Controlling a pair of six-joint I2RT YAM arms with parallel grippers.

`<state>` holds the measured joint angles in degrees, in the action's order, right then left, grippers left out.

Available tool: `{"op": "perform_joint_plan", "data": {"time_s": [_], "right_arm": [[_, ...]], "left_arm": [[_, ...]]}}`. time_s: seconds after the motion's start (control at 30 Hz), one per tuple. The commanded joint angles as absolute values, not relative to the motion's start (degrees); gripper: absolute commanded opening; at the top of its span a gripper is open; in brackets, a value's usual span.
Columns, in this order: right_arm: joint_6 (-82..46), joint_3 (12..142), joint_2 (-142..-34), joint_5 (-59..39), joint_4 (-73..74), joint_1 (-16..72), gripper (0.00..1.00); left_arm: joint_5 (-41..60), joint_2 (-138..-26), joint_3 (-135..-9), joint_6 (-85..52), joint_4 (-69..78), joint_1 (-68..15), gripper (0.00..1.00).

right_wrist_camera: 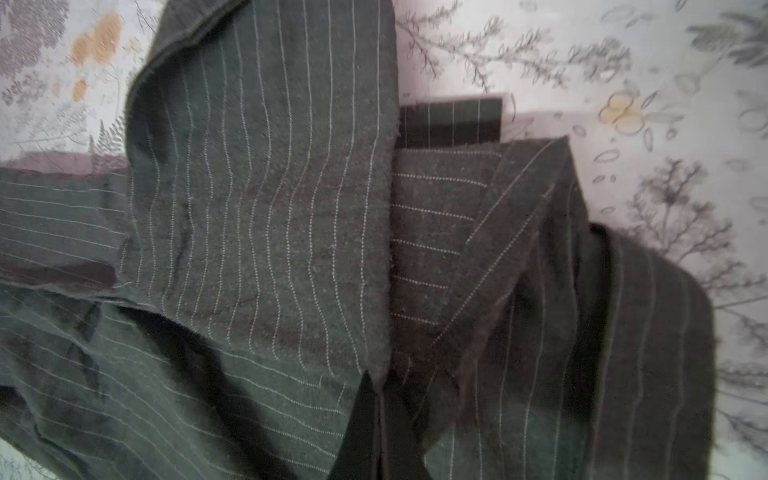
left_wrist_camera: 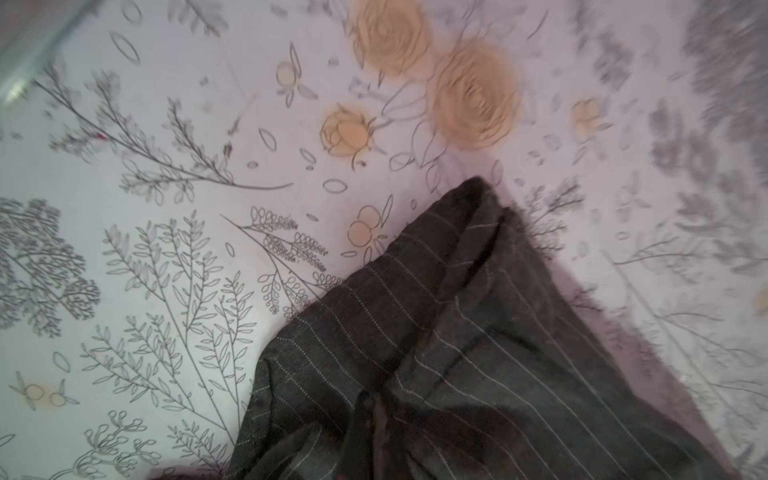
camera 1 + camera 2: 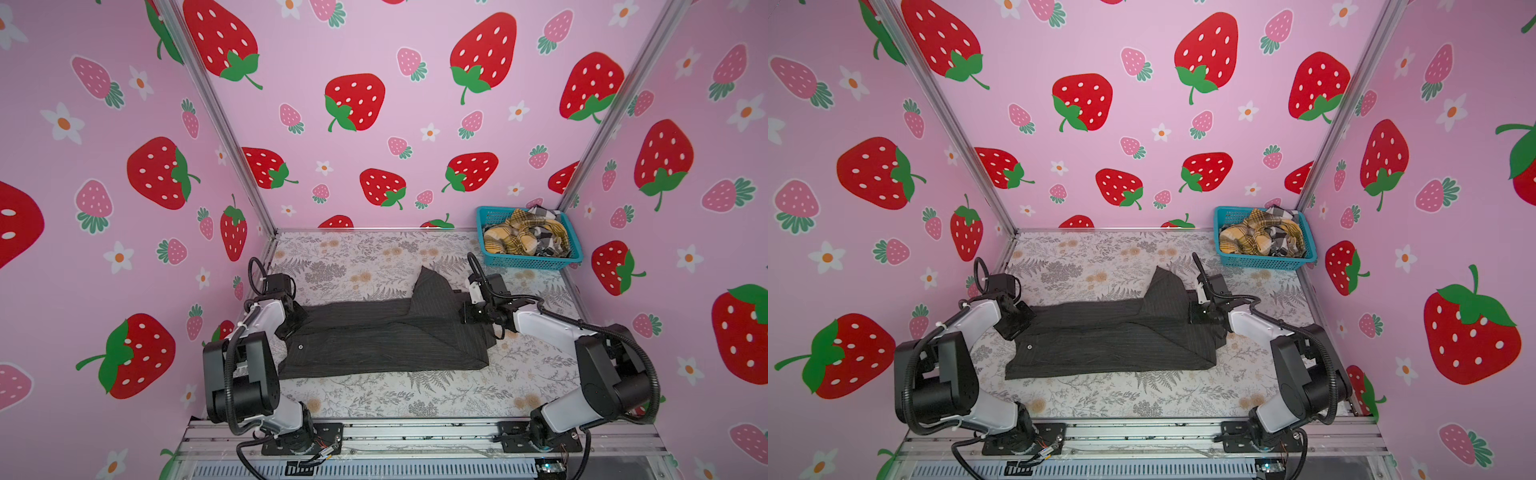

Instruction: Fold and stack the long sleeve shirts

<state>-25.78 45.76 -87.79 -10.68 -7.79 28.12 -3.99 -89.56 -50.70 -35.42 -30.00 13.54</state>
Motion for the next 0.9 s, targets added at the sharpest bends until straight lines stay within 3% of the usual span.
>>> {"op": "perform_joint_plan", "data": {"time_s": [0.0,0.07,0.1,0.17,0.2,0.27,0.37,0.47,0.63,0.73,0.87], "right_arm": [[-26.2,44.7,-88.2,-9.1,-8.4,29.5,0.04],[-25.8,45.3,-88.1,-8.8,-10.3,29.7,0.26],[-25.7,45.7,-87.6,-8.5,-11.2,29.9,0.39],[-25.6,46.4,-85.2,-8.2,-12.6,30.1,0.62],[-25.6,47.2,-83.5,-7.8,-13.5,30.1,0.66],[-25.5,49.6,-80.6,-6.8,-15.4,30.1,0.71],[-24.8,55.1,-79.8,-3.6,-18.7,29.9,0.78],[-23.6,62.3,-86.5,-3.1,-22.0,28.5,0.8],[-20.9,75.4,-102.2,-6.1,-22.0,26.6,0.83],[-18.5,83.3,-111.3,-9.5,-22.3,26.5,0.83],[-18.1,91.3,-120.0,-13.0,-22.9,26.1,0.83]], "left_arm": [[-4.9,-92.5,-51.7,-37.8,-34.2,14.0,0.0],[-4.6,-91.2,-50.0,-38.5,-33.4,14.1,0.01],[-4.3,-90.5,-49.5,-38.6,-33.3,14.2,0.19],[-4.2,-89.0,-50.1,-38.8,-34.8,14.2,0.43],[-4.2,-87.7,-50.7,-38.6,-35.7,14.2,0.53],[-4.7,-84.9,-52.4,-38.2,-37.9,14.2,0.64],[-5.4,-80.4,-55.5,-37.3,-40.7,14.2,0.67],[-1.3,-78.0,-57.0,-36.9,-40.0,13.7,0.57],[5.3,-80.7,-55.4,-37.3,-35.4,11.1,0.19],[7.5,-83.8,-54.6,-37.8,-33.5,10.9,0.01],[9.2,-85.6,-53.8,-38.3,-31.9,10.7,0.0]]}}
